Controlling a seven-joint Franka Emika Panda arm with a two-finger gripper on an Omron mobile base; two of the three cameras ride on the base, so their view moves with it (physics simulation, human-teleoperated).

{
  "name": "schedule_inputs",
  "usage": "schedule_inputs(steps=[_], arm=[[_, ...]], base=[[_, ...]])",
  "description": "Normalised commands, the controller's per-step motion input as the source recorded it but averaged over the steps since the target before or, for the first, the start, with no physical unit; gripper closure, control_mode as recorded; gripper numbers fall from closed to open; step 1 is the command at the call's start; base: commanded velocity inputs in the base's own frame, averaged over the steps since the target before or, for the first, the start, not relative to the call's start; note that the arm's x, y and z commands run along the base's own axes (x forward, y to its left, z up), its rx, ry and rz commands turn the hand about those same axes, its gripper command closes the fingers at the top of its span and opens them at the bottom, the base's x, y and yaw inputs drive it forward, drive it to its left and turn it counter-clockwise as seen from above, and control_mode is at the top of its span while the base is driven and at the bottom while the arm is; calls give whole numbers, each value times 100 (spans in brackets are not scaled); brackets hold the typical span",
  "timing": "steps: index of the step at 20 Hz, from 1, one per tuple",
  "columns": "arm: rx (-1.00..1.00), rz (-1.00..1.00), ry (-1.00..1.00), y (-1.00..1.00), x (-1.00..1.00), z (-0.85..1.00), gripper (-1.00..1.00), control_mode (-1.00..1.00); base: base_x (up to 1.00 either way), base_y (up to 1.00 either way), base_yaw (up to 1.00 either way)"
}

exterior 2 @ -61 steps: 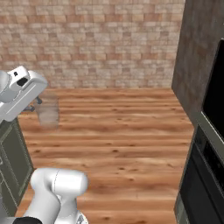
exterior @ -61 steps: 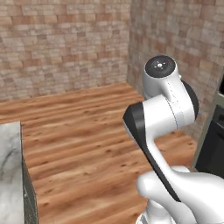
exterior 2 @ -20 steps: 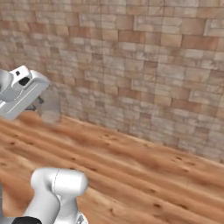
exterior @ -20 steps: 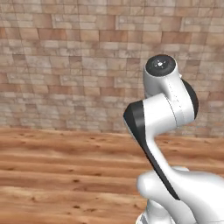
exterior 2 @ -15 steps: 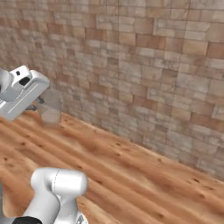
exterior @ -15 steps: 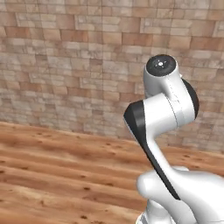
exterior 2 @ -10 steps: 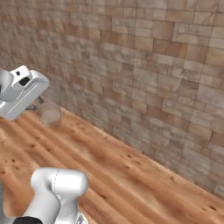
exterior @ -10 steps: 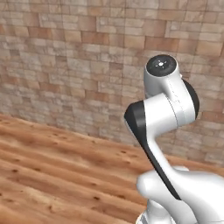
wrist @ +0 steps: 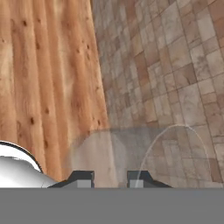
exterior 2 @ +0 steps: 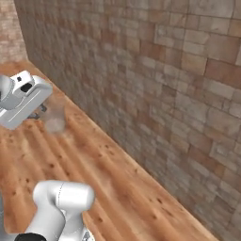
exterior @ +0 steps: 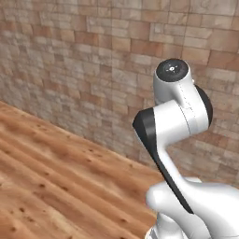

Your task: There is a bowl on the dining counter. Grab a lemon wedge from the fridge and place it in the bowl. Then get the liquor bottle and glass cup from the cabinet and place them next to the bowl.

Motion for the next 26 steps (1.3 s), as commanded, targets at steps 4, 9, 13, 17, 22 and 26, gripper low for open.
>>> schedule_inputs(steps=[4, 9, 13, 17, 22, 26], arm=[[0, 0, 0, 0, 0, 0, 100, 100], [0, 0, 0, 0, 0, 0, 100, 100], [0, 0, 0, 0, 0, 0, 100, 100], [0, 0, 0, 0, 0, 0, 100, 100], [0, 0, 0, 0, 0, 0, 100, 100], [0, 0, 0, 0, 0, 0, 100, 100]], base=[[100, 0, 39], [100, 0, 37], [100, 1, 36], [100, 4, 34], [100, 6, 33], [100, 6, 33]])
